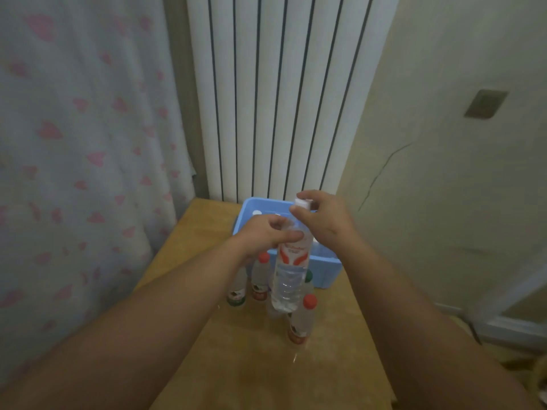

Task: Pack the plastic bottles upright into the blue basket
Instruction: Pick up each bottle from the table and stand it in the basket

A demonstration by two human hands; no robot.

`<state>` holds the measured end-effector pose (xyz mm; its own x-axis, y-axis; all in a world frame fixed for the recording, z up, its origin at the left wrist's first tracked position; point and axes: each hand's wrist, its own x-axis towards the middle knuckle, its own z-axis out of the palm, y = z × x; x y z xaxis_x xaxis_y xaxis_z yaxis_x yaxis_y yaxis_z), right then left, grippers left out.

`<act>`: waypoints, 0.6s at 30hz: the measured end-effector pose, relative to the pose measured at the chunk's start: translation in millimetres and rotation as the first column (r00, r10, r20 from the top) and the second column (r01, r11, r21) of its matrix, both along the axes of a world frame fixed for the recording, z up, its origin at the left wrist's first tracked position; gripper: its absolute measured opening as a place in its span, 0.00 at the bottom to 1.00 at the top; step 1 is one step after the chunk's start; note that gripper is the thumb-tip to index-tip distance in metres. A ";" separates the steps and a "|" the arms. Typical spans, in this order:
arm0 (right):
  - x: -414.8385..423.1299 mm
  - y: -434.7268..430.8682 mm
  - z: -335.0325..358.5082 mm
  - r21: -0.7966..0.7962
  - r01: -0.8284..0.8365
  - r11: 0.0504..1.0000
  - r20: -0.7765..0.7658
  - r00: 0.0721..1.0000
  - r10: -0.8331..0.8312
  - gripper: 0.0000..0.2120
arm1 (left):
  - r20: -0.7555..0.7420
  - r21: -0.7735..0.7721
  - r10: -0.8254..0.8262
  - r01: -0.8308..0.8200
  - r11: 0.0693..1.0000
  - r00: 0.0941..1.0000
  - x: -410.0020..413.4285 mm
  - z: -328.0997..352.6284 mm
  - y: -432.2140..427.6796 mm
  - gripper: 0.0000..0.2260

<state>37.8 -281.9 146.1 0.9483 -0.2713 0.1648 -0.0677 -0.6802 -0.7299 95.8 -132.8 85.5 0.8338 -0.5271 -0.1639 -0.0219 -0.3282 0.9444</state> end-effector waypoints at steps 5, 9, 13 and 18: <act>42.4 0.2 9.2 -0.043 0.018 0.999 -0.009 1.000 -0.018 0.19 | 0.008 -0.072 -0.042 0.043 0.996 0.999 40.3 5.5 -2.0 0.10; 75.3 5.6 11.3 -0.079 0.064 0.995 0.032 0.998 -0.062 0.18 | 0.013 -0.080 -0.109 0.110 0.991 0.994 79.4 7.7 -0.1 0.14; 101.7 12.4 14.3 0.031 0.041 0.999 0.118 0.992 -0.045 0.17 | -0.179 -0.318 -0.209 0.145 0.937 0.961 112.6 9.1 9.8 0.23; 127.5 12.8 14.6 0.206 0.036 0.978 0.130 0.989 -0.064 0.18 | -0.239 -0.405 -0.337 0.222 0.887 0.910 147.6 7.6 15.5 0.19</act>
